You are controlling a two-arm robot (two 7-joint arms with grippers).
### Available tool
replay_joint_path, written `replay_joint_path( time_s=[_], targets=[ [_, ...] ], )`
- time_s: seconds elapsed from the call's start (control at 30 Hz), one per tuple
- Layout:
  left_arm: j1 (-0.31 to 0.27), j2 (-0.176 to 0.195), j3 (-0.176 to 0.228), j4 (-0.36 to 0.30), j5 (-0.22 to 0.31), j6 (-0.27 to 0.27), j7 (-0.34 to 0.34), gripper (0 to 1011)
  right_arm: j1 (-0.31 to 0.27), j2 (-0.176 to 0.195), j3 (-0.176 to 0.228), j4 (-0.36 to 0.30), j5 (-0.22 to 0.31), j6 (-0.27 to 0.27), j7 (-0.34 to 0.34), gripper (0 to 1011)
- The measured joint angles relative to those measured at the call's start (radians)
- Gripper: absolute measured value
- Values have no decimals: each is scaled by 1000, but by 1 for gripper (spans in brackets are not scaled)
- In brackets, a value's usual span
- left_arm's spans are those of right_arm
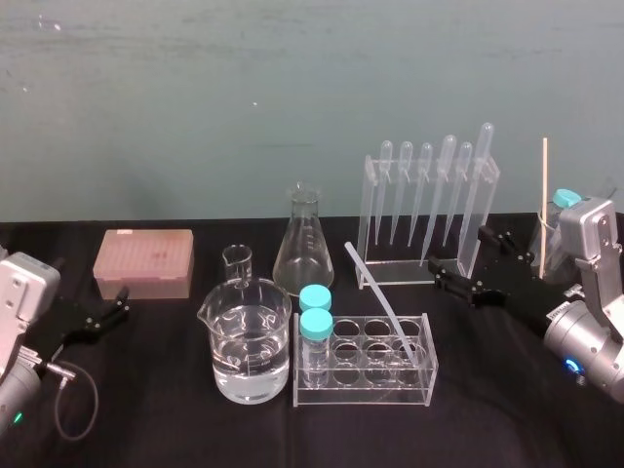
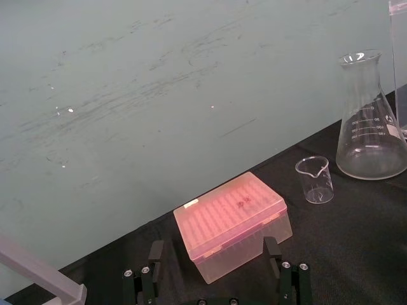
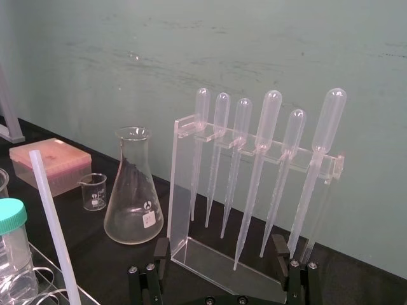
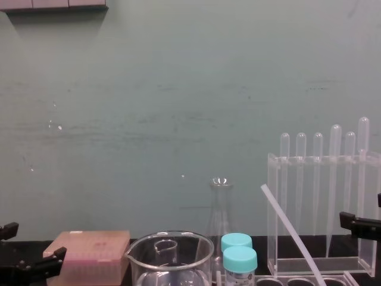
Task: Pick up the stirring rod with one hand, then place it down.
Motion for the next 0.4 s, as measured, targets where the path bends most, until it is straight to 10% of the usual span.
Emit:
replay_joint_path(
  time_s=[0.4],
  targets=[
    [0,0,0,0,0,0,0,1000,0,0,0,0,0,0,0,1003]
  ],
)
